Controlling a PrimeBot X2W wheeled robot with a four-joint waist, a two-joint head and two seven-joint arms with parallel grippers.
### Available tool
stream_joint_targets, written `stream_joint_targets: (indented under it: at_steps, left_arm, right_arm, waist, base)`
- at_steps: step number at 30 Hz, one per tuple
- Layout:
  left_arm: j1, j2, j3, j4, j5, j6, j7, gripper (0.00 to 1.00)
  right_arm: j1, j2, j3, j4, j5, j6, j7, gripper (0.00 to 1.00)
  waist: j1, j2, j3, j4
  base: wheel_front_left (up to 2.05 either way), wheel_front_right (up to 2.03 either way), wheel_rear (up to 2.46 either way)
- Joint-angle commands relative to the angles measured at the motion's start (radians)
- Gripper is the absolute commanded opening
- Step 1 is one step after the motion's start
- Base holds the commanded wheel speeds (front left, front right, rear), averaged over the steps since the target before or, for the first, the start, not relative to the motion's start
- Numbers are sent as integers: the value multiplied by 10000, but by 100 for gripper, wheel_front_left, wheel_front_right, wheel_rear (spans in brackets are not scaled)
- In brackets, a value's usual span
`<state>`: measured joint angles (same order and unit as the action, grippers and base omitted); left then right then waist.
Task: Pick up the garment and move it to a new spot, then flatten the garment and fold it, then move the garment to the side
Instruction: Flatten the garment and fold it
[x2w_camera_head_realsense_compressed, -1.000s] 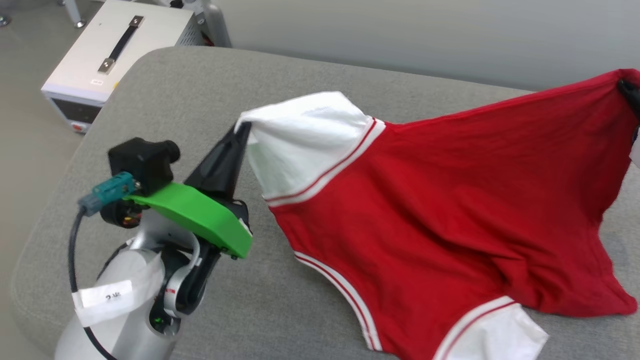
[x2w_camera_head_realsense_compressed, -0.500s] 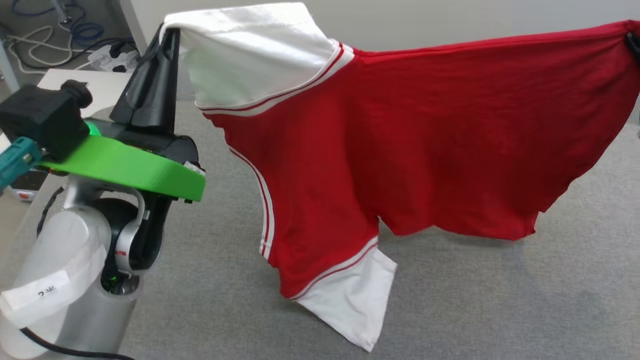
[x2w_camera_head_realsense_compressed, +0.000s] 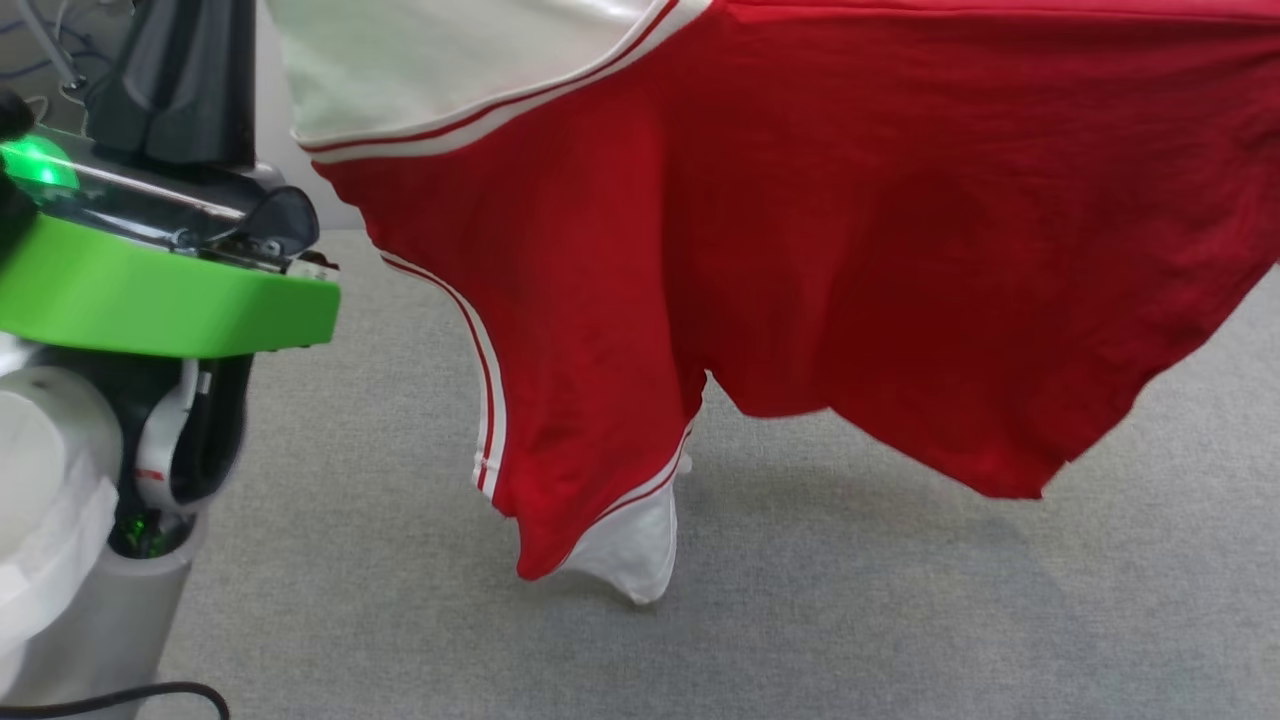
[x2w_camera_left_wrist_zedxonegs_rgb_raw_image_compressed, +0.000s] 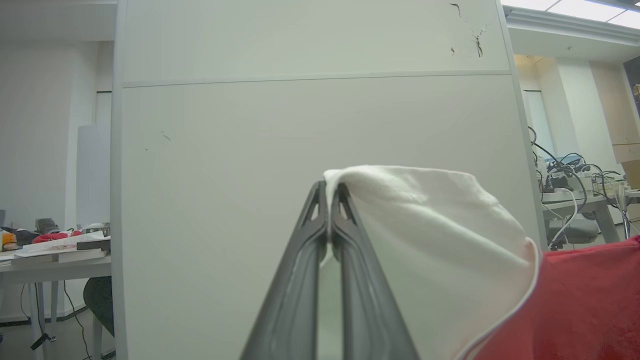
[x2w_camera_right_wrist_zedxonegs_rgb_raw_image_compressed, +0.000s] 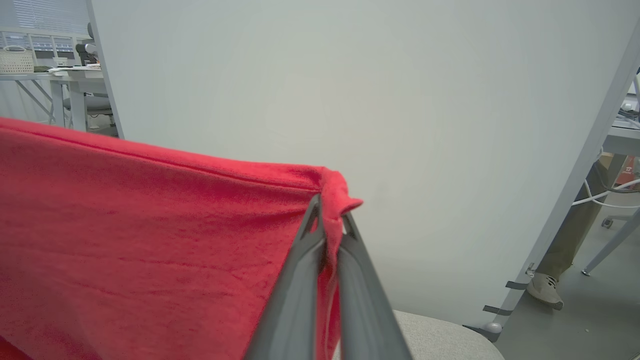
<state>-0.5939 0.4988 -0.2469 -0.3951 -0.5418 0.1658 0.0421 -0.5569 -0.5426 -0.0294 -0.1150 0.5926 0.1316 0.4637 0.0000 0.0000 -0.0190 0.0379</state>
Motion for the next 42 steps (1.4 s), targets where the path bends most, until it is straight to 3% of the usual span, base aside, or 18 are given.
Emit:
stream_joint_targets:
  at_steps: [1,8,21,27,32,42]
  left_arm:
    - [-267,158,97,-101,86,42,103,0]
    - [-974,811,208,-368,226,-210,721,0]
    - [-4554,1655,401,931,-82,-1565,1442,0]
    - [-6988,1770,323,2716,-43,-2229,1502,0]
    - [-9340,1674,-246,4782,591,-2646,1125,0]
    - [-13812,770,-1487,9275,1824,-2910,-728,0]
  right_arm:
    - [148,37,-106,-156,-63,-9,56,0]
    - [-279,1,-573,-727,-122,-9,146,0]
    - [-3304,-548,-449,139,-466,-9,39,0]
    - [-5842,-281,73,1418,-1001,-9,-222,0]
    - [-7954,157,560,3163,-1685,-9,-1076,0]
    - [-11129,1657,685,6873,-2937,-9,-3420,0]
  waist:
    - [0,0,146,-59]
    - [0,0,1029,-118]
    - [0,0,4234,-49]
    - [0,0,5715,-126]
    - [0,0,6575,-271]
    - [0,0,7323,-615]
  base:
    - [0,0,0]
    - [0,0,0]
    - [0,0,0]
    - [0,0,0]
    - [0,0,0]
    - [0,0,0]
